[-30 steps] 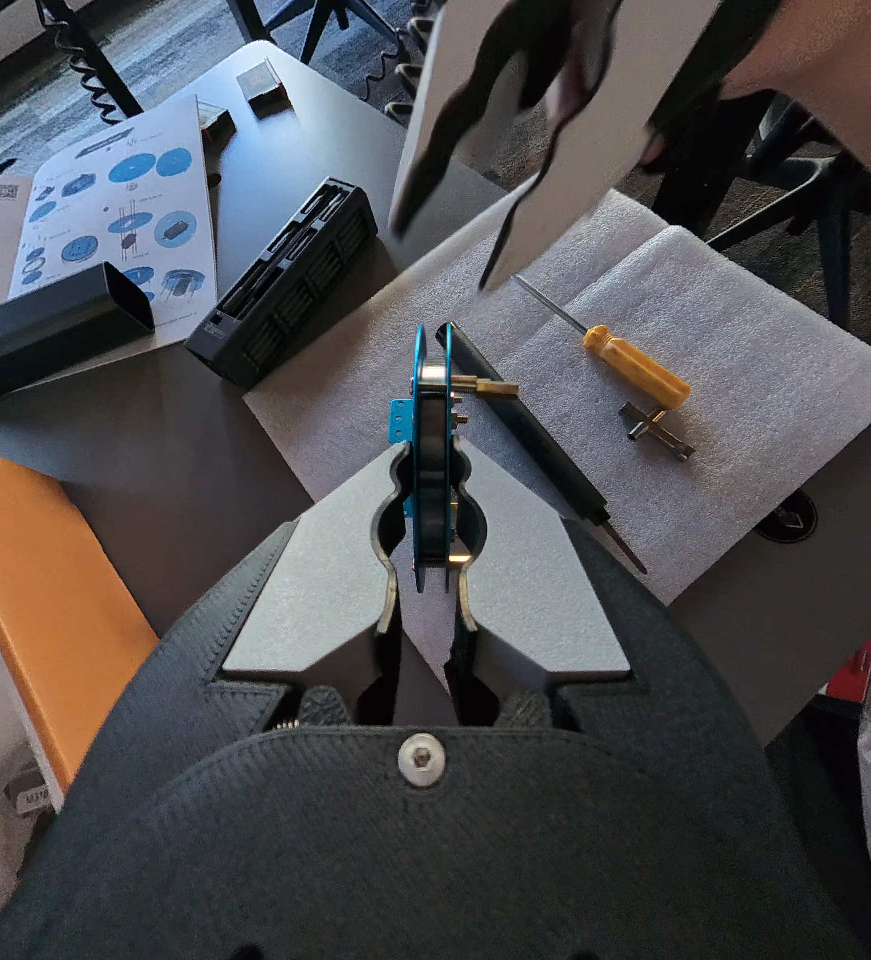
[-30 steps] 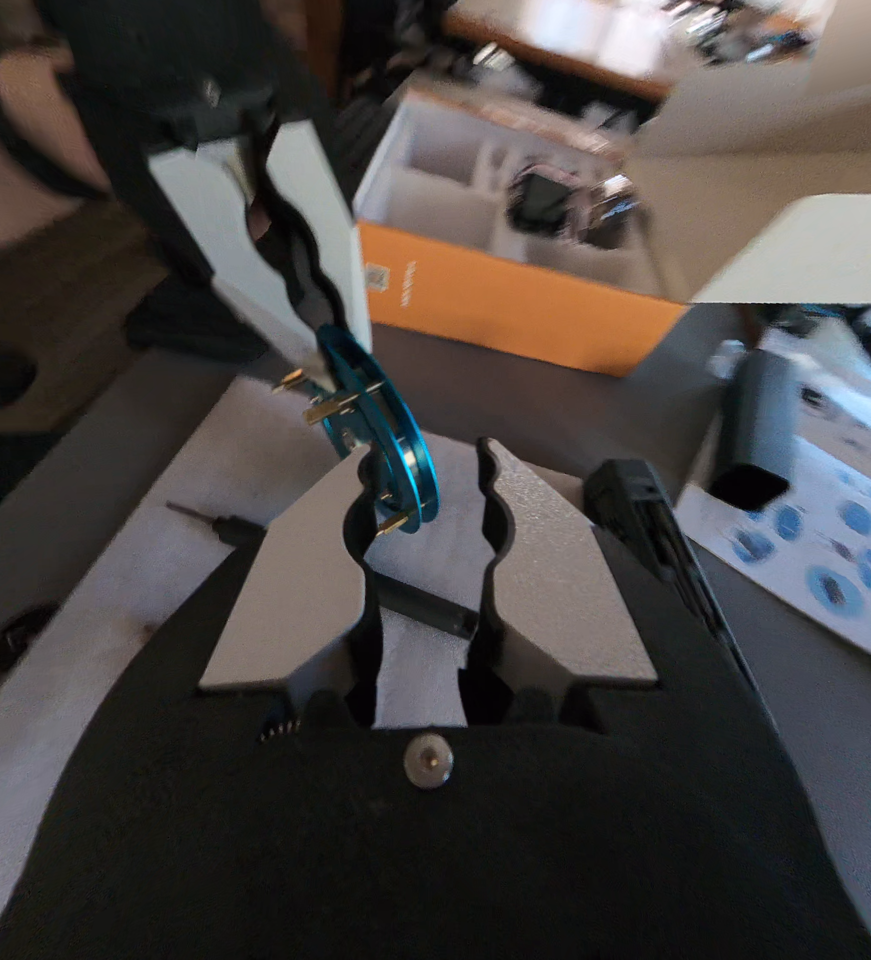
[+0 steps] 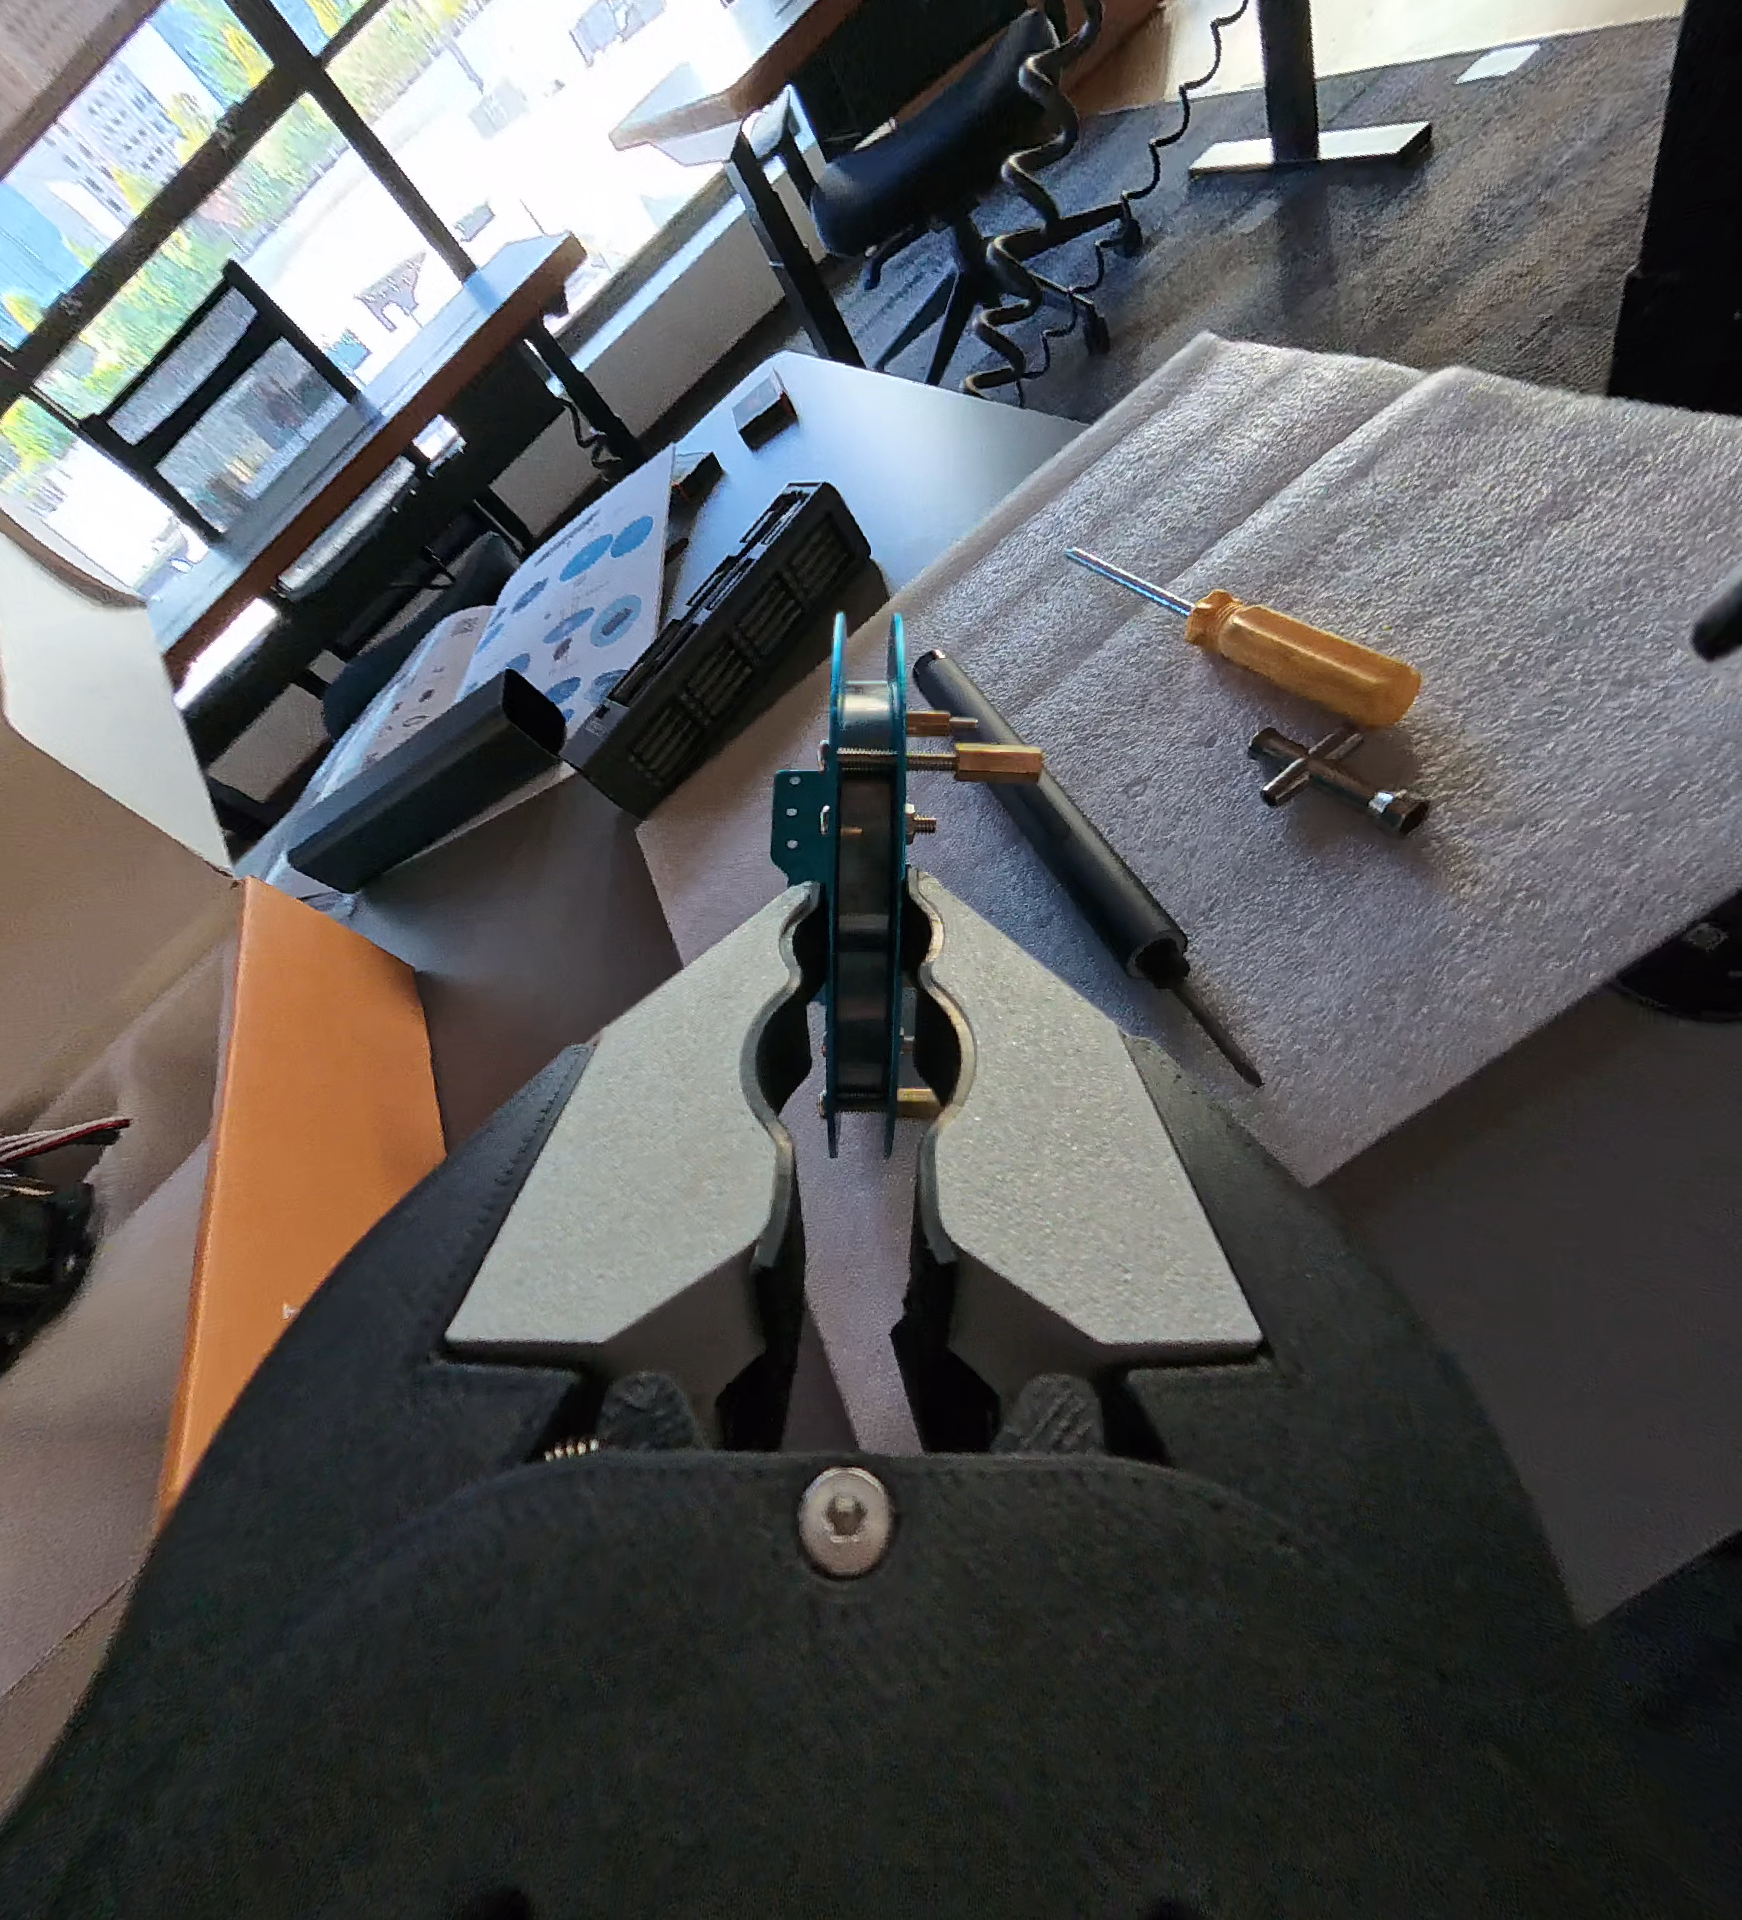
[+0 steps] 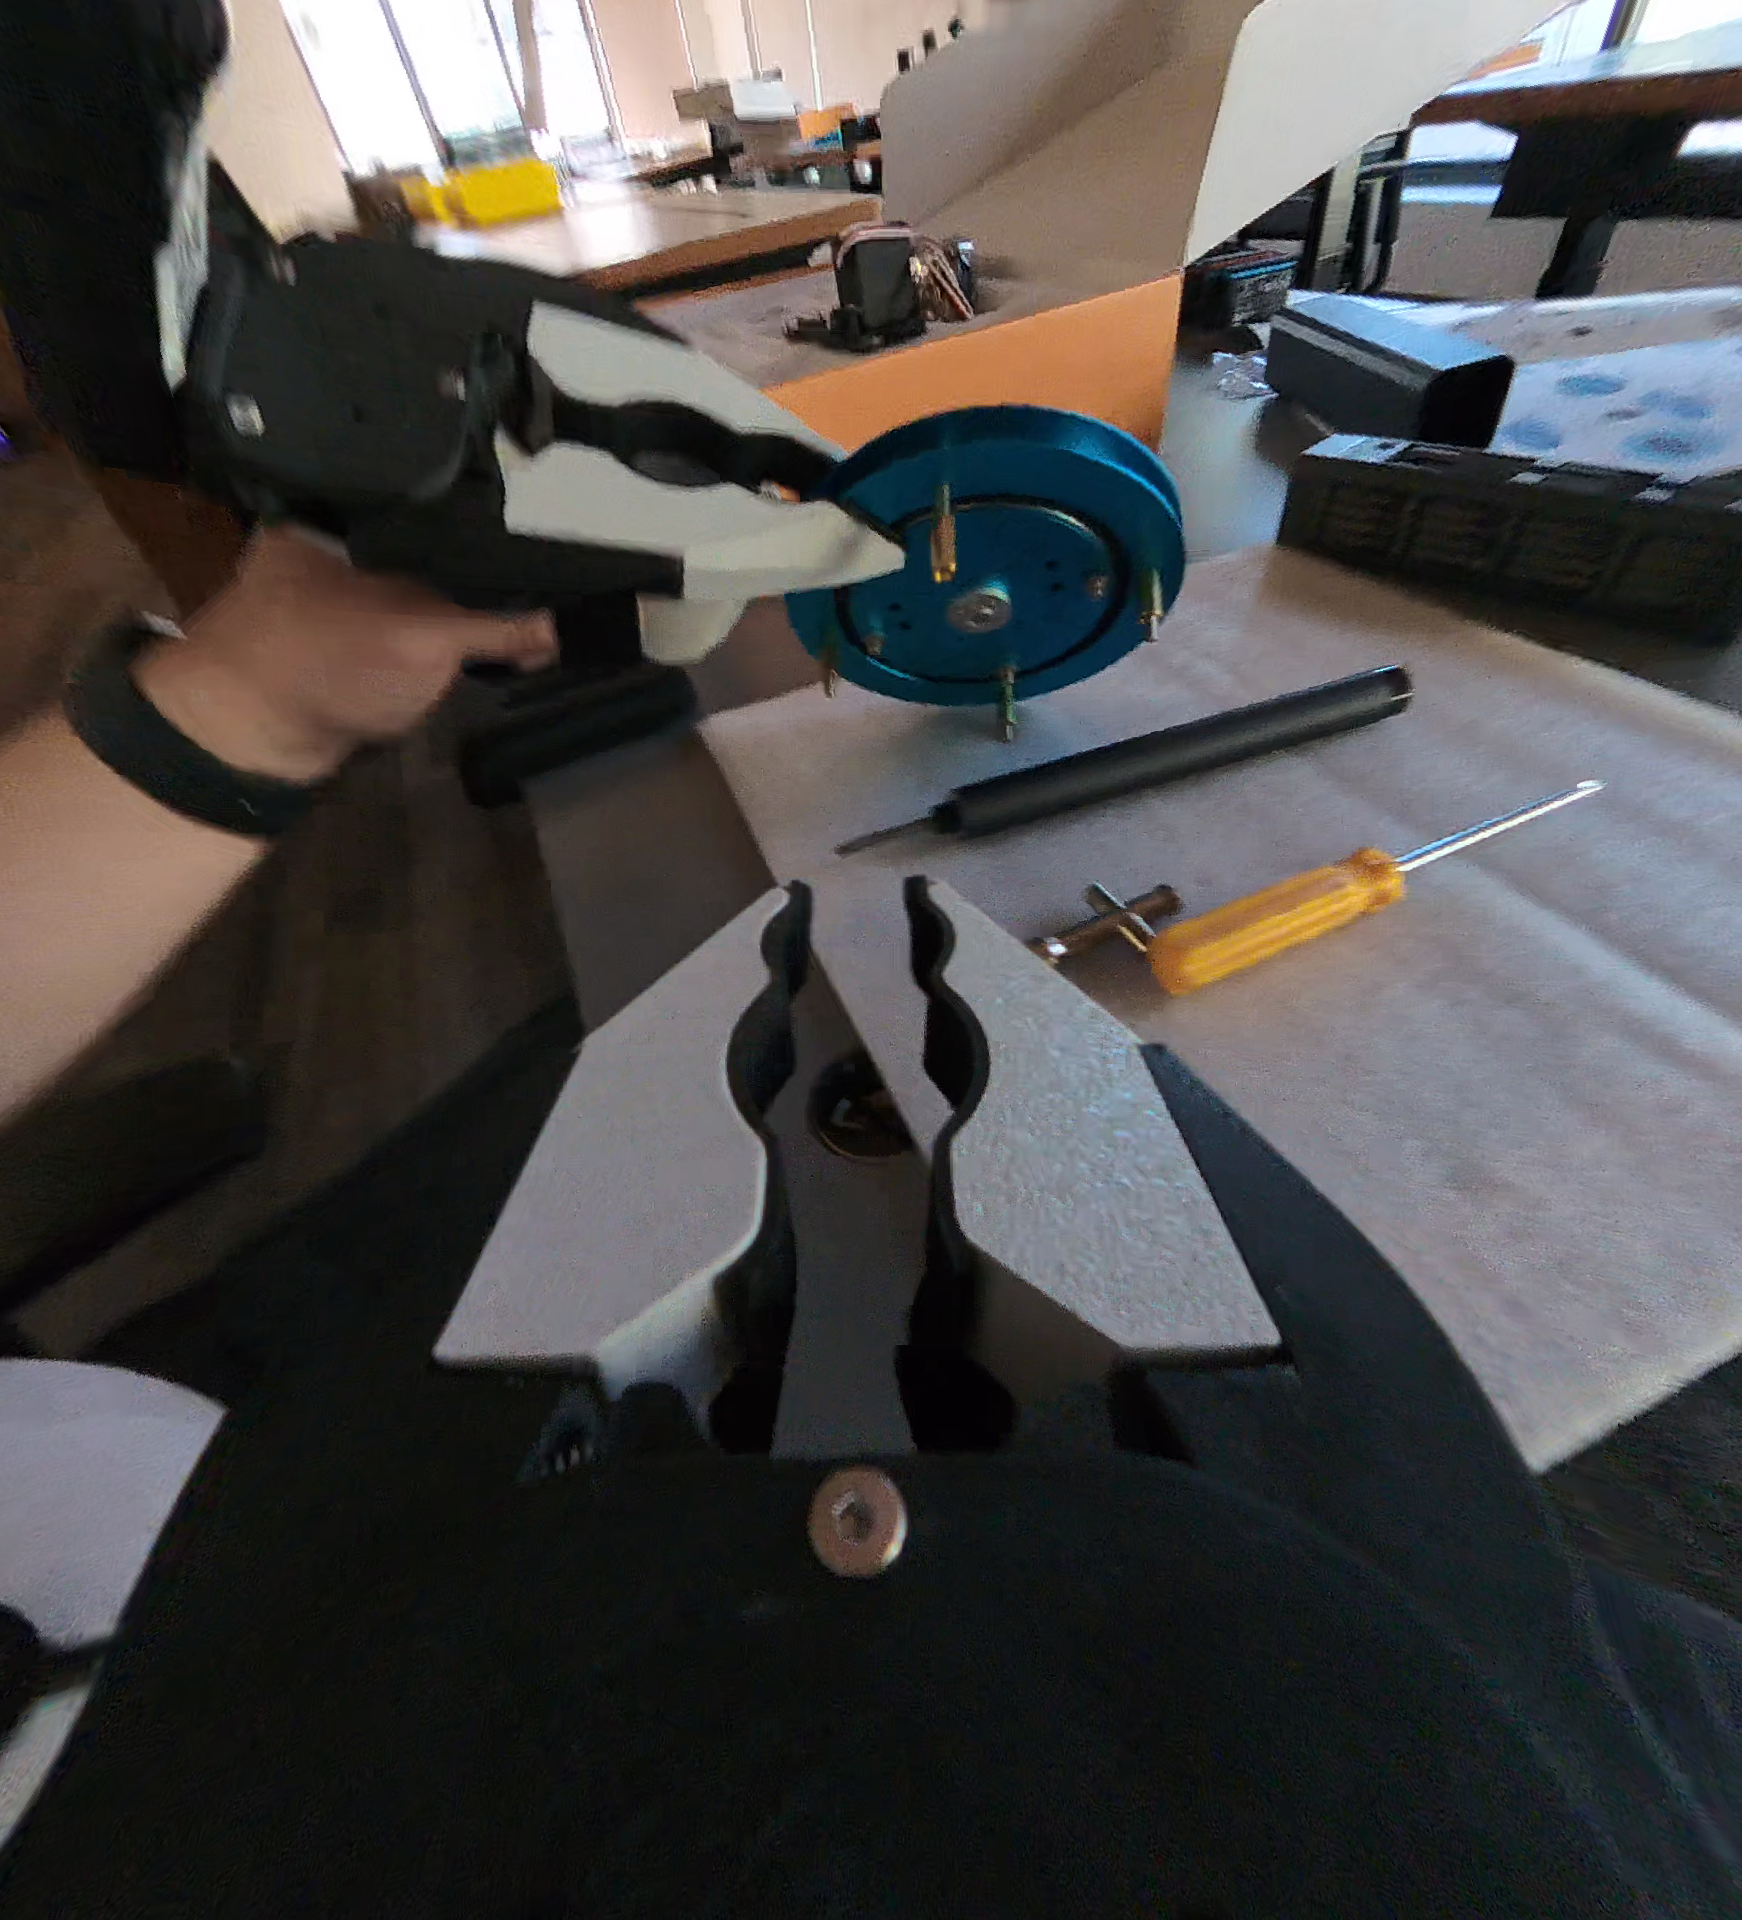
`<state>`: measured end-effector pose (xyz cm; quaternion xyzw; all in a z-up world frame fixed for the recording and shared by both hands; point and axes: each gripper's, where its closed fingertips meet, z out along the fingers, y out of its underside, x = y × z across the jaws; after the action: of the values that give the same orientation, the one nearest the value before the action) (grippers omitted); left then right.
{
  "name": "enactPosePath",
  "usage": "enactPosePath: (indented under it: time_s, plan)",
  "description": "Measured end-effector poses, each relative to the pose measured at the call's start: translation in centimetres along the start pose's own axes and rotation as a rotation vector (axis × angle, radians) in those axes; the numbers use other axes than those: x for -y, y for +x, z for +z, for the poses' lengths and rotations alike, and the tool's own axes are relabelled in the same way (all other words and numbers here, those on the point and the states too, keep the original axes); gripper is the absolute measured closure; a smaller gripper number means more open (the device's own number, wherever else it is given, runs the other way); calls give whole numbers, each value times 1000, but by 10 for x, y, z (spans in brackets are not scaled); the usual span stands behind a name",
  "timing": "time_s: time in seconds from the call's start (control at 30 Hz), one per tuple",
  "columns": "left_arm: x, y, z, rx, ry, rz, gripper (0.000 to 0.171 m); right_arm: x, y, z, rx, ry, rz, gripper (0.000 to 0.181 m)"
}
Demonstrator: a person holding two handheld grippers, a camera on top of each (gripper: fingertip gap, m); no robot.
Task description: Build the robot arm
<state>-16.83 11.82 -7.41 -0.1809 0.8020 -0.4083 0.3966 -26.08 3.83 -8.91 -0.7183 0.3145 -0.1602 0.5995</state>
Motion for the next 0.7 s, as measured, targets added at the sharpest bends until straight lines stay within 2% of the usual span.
enactPosePath:
  time_s: [0.07,0.27,0.33,0.5,0.57,0.7]
  plan:
    - [-2,2,-3,24,14,17,159,2,-5,5,34,15,67,155]
    - [-10,9,-11,59,43,91,160,-11,-4,20,17,-66,-5,160]
    - [-13,9,-12,73,43,113,160,2,-6,25,68,-39,37,161]
    - [-17,14,-15,89,42,151,159,40,4,46,244,-3,314,153]
    - [-20,16,-17,93,35,171,159,48,6,52,302,-4,349,150]
    - [-26,21,-19,98,25,214,158,38,10,60,265,-46,178,146]
